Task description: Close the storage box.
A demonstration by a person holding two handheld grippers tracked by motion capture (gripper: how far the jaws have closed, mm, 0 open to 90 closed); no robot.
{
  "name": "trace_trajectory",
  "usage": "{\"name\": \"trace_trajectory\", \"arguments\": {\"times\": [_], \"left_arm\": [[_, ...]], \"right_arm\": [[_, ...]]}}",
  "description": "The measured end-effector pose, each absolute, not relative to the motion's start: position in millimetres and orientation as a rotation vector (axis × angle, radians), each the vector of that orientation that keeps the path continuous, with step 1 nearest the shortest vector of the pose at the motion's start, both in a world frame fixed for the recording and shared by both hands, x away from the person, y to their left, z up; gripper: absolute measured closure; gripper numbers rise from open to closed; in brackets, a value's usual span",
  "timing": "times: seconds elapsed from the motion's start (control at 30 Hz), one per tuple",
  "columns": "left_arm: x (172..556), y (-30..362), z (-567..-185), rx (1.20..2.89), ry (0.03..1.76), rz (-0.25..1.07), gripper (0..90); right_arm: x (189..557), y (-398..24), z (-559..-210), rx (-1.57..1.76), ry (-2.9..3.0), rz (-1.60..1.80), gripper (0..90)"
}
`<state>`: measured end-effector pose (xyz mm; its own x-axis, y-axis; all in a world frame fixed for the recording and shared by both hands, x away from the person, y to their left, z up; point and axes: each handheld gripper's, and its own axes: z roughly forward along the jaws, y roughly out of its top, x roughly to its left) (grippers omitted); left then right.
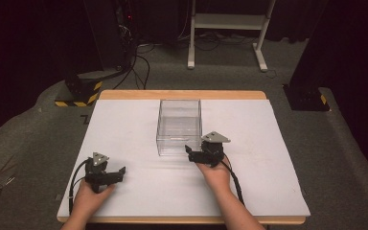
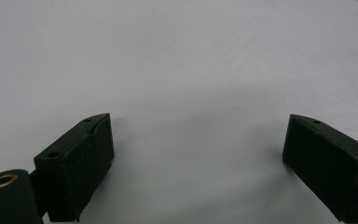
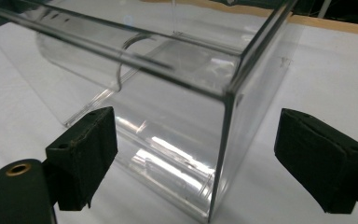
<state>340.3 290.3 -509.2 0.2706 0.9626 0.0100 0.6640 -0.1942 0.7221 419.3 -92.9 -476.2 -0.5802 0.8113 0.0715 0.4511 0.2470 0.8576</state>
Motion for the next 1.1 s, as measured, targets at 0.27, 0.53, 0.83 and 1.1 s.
{"name": "trace_trajectory", "arguments": {"times": [0.27, 0.53, 0.83, 1.1], "left_arm": [[340.1, 290.6, -509.1, 1.944, 1.462, 0.635, 9.0], [340.1, 290.3, -509.3, 1.938, 1.463, 0.638, 9.1], [339.9, 290.3, -509.3, 1.937, 1.464, 0.637, 9.1], [339.9, 290.2, -509.3, 1.937, 1.464, 0.637, 9.2]], "right_arm": [[398.1, -111.0, -472.7, 1.14, 2.127, 1.297, 13.2], [384.1, -139.1, -473.0, 1.15, 2.102, 1.269, 13.3], [375.8, -179.3, -479.6, 1.198, 2.091, 1.18, 13.6], [370.9, -210.0, -494.5, 1.263, 2.114, 0.996, 15.8]]}}
